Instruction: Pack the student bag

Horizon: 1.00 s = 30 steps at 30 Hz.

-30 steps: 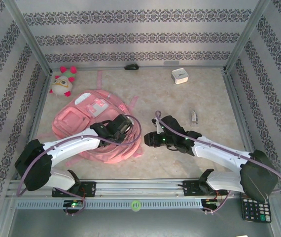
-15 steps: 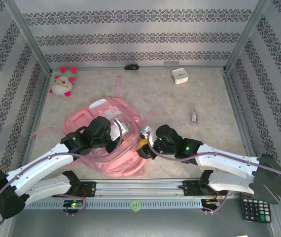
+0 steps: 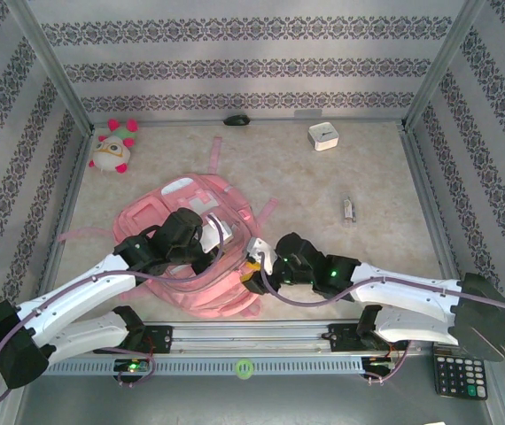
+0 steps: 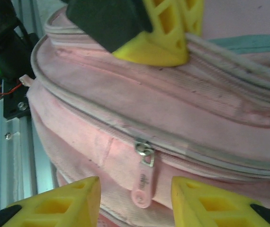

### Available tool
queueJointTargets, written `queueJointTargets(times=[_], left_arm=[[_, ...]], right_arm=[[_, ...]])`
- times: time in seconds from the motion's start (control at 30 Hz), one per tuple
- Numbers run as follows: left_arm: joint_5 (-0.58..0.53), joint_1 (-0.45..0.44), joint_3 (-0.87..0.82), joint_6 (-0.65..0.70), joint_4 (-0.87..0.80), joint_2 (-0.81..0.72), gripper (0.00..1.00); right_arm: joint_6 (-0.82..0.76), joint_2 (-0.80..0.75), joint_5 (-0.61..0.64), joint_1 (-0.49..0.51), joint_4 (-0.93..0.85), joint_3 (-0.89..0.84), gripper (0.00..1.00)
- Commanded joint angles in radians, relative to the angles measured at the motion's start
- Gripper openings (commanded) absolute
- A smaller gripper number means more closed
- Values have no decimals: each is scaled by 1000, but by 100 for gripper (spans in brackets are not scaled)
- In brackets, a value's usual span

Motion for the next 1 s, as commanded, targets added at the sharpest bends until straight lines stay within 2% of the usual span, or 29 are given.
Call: queueJointTargets(times=[0.0,0.23,0.3,0.4,0.43,0.6,0.73,0.83,0.97], left_arm=[[33,11,51,-8,101,-9,0],[72,12,57,-10,110,-39,0],[77,12,57,-10,105,-47,0],[68,13,56,16,68,-56,0],[63,13,56,26,53,-58,0],[54,13,54,100,-31,-63,0],[94,13,65,167,-108,-71,0],[195,13,69,217,-145,-90,0],[354,13,66,278,-175,-123,0]], right_arm=[[43,41,12,18,30,2,43],[98,156,64,21,53,56,40],[110,161,88,19,74,51,29],[116,134,85,4,71,48,3],[116,115,80,-4,62,44,0],[123,32,77,-61,-3,11,0],[121,-4,115,-137,-83,9,0],[132,1,152,-203,-132,24,0],[150,38,135,-318,-122,45,0]])
